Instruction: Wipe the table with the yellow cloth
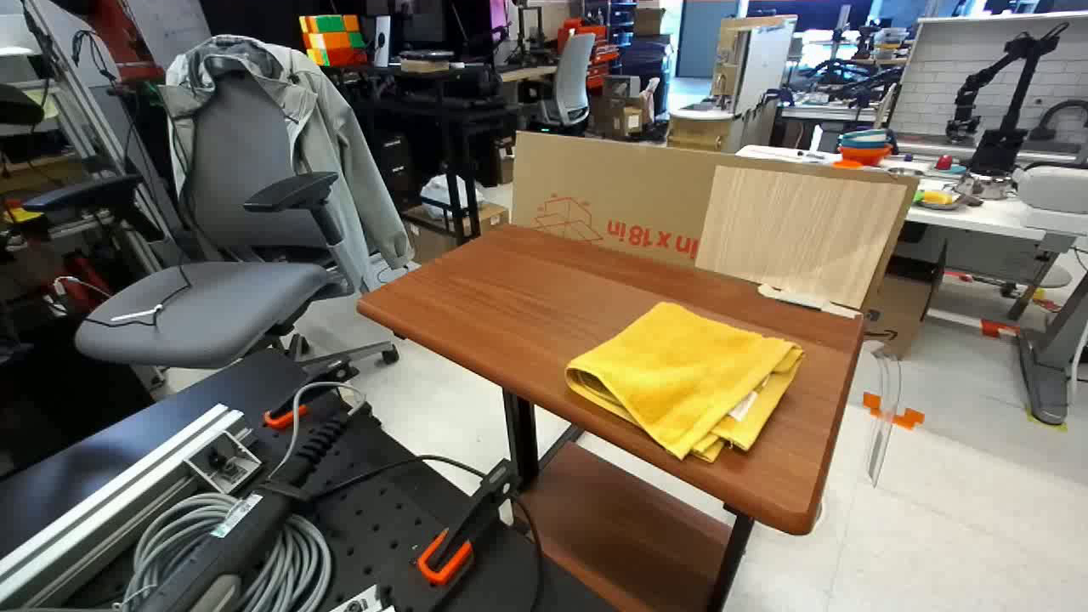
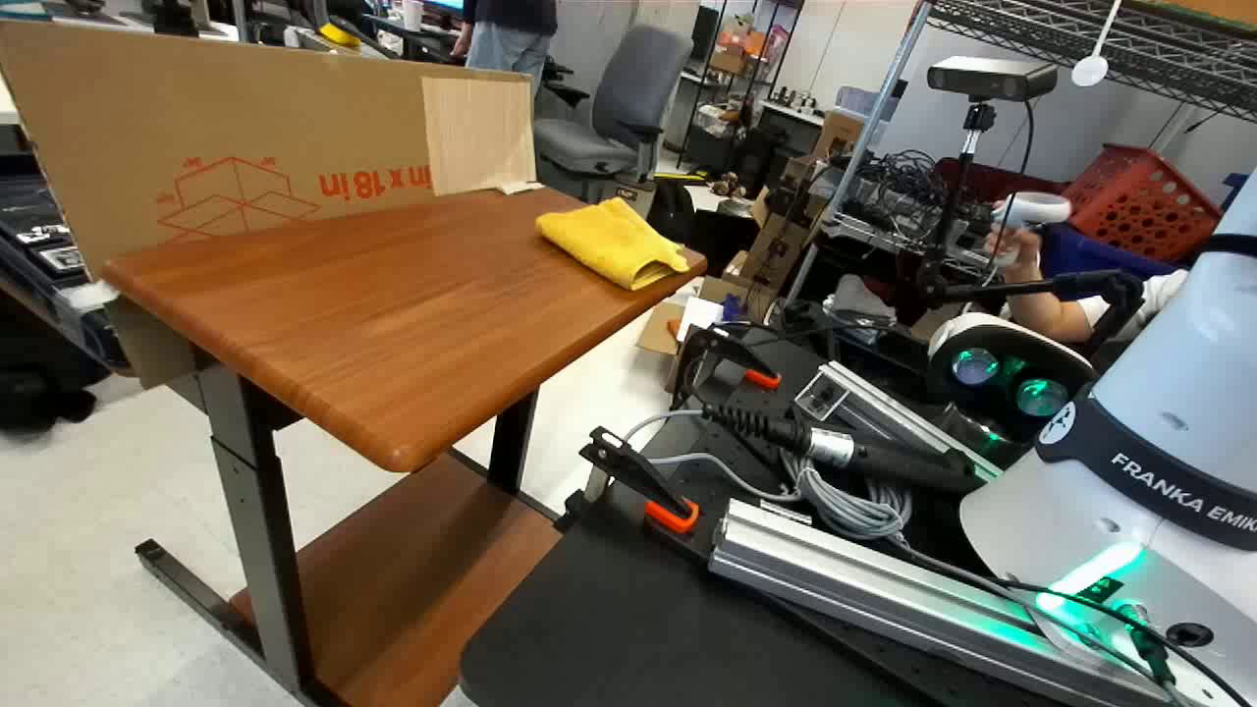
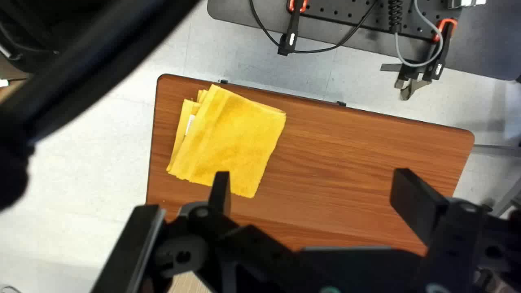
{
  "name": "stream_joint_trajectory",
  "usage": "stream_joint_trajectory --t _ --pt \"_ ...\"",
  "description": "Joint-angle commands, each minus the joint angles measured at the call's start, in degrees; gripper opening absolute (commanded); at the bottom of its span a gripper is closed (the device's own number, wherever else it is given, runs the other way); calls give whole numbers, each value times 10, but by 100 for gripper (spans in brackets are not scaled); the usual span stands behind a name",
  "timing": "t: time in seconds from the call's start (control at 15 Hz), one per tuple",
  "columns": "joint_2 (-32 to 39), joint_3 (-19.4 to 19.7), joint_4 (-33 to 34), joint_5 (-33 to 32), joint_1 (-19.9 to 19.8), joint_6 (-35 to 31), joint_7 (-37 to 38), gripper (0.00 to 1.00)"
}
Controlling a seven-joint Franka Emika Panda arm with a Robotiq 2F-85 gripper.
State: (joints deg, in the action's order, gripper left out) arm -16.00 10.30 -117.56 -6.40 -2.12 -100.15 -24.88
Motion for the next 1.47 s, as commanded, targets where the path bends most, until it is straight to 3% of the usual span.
stream_joint_trajectory --t 0.0,0.13,0.33,0.73,0.8,1.4 --pt "1 -5 1 2 -6 1 -1 100" --pt "49 9 13 12 -14 -33 2 100" --pt "123 29 3 46 -38 -136 37 100" --pt "313 30 53 120 -101 -208 39 100" --pt "260 25 13 98 -101 -205 46 100" --pt "313 -2 20 109 -91 -242 88 100"
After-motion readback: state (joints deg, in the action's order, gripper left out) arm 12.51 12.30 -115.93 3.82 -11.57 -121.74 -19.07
